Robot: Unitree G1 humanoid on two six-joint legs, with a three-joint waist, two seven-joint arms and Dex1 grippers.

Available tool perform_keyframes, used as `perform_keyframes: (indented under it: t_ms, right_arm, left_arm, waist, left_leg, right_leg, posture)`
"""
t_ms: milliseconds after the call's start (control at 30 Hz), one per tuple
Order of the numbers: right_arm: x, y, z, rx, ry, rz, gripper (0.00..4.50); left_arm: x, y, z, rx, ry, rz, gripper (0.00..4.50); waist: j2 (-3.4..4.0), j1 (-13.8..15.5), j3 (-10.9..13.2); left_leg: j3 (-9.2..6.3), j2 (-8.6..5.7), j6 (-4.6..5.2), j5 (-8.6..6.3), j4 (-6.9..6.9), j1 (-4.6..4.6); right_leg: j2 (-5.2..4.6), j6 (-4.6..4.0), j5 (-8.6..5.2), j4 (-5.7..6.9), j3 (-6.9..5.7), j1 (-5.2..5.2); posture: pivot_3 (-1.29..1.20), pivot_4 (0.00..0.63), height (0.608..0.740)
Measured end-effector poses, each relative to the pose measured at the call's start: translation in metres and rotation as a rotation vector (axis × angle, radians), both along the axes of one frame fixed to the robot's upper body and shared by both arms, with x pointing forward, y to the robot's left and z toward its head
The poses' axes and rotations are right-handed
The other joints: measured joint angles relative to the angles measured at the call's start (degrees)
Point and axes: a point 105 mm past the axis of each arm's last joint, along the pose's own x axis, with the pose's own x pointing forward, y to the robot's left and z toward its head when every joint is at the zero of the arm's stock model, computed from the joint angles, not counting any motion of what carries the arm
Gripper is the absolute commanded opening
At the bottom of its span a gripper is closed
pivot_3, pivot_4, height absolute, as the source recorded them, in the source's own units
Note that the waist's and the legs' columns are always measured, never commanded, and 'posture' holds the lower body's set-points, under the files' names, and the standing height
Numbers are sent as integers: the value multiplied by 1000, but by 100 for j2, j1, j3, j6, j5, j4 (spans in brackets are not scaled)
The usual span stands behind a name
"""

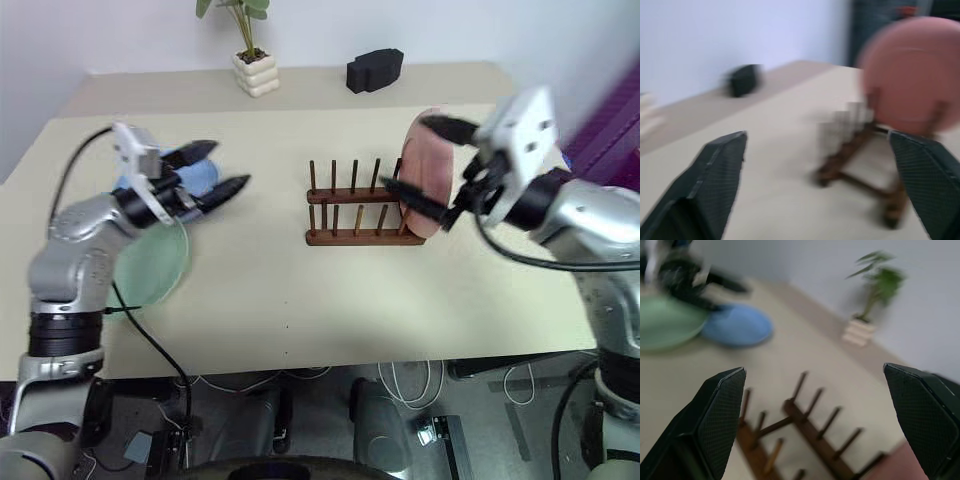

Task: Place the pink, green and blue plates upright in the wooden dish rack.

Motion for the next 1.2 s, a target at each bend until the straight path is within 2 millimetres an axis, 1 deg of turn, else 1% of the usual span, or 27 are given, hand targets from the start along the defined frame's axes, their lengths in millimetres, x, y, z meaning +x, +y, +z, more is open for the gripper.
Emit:
perform_keyframes:
  t_ms: [33,67,133,200,233,300,367,433,533,667,767,933,1033,1200]
  right_arm:
    - [0,8,-8,-12,17,22,4500]
    - [-1,12,-12,-19,27,36,4500]
    - [-1,27,-27,-39,52,79,4500]
    - [-3,39,-42,-54,81,114,4500]
    - [-3,41,-48,-61,96,120,4500]
    - [-3,43,-51,-66,96,128,4500]
    - [-3,46,-50,-66,83,139,4500]
    - [-5,49,-52,-70,84,158,4500]
    - [-6,55,-56,-66,96,188,4500]
    - [-5,60,-57,-56,95,204,4500]
    - [-6,62,-57,-53,91,210,4500]
    - [-5,63,-58,-54,85,206,4500]
    - [-5,63,-58,-52,85,205,4500]
    - [-6,62,-61,-54,92,199,4500]
  left_arm:
    - [3,16,1,-9,7,67,4459]
    - [4,25,1,-8,10,103,4459]
    - [2,59,1,10,32,229,4459]
    - [-10,97,-7,21,71,353,4459]
    - [-16,113,-12,19,97,403,4459]
    - [-29,135,-23,14,148,472,4459]
    - [-39,147,-33,4,186,506,4459]
    - [-52,162,-46,1,241,558,4459]
    - [-70,179,-63,2,318,624,4459]
    - [-83,189,-78,-6,386,662,4459]
    - [-88,190,-90,-9,442,667,4459]
    - [-87,182,-104,-29,502,629,4459]
    - [-87,174,-114,-60,534,595,3677]
    - [-90,178,-123,-95,557,602,1080]
  waist:
    - [-6,5,4]
    - [-10,9,6]
    - [-24,-3,11]
    - [-24,-53,11]
    - [-22,-48,13]
    - [-25,-22,15]
    - [-31,29,13]
    - [-32,26,13]
    - [-37,2,11]
    - [-36,10,11]
    - [-37,3,11]
    - [-38,4,10]
    - [-38,1,10]
    - [-38,-1,10]
  left_leg:
    - [-1,0,0,0,0,-1]
    - [-1,-1,0,0,1,-3]
    - [0,-1,-1,0,0,-6]
    - [6,3,-1,-1,-8,-7]
    - [6,2,-1,-1,-9,-9]
    - [9,3,-1,-1,-8,-19]
    - [1,6,-3,0,-5,-28]
    - [5,9,-4,0,-1,-28]
    - [4,12,-5,0,0,-28]
    - [5,12,-5,0,0,-32]
    - [5,12,-5,0,0,-38]
    - [7,11,-6,0,0,-41]
    - [7,11,-5,0,0,-42]
    - [8,10,-5,0,0,-42]
  right_leg:
    - [-2,-2,1,0,0,0]
    - [-3,-4,2,-1,-1,0]
    - [-5,-6,4,-1,-2,-4]
    - [-12,-4,6,-2,3,-15]
    - [-16,-1,4,1,3,-19]
    - [-16,-1,4,1,-2,-26]
    - [-21,-4,3,0,-11,-26]
    - [-28,-8,4,-1,-10,-25]
    - [-31,-10,5,-2,-10,-28]
    - [-31,-12,6,-1,-12,-33]
    - [-32,-13,6,-1,-11,-40]
    - [-31,-14,8,-1,-12,-42]
    - [-31,-14,8,-1,-11,-43]
    - [-29,-15,8,2,-12,-44]
  posture:
    - [0,150,740]
    - [0,150,740]
    - [0,150,740]
    - [0,150,740]
    - [0,150,740]
    - [0,150,740]
    - [0,150,740]
    - [0,150,740]
    - [0,150,740]
    - [0,150,740]
    - [0,150,740]
    - [0,150,740]
    - [0,150,740]
    - [0,150,740]
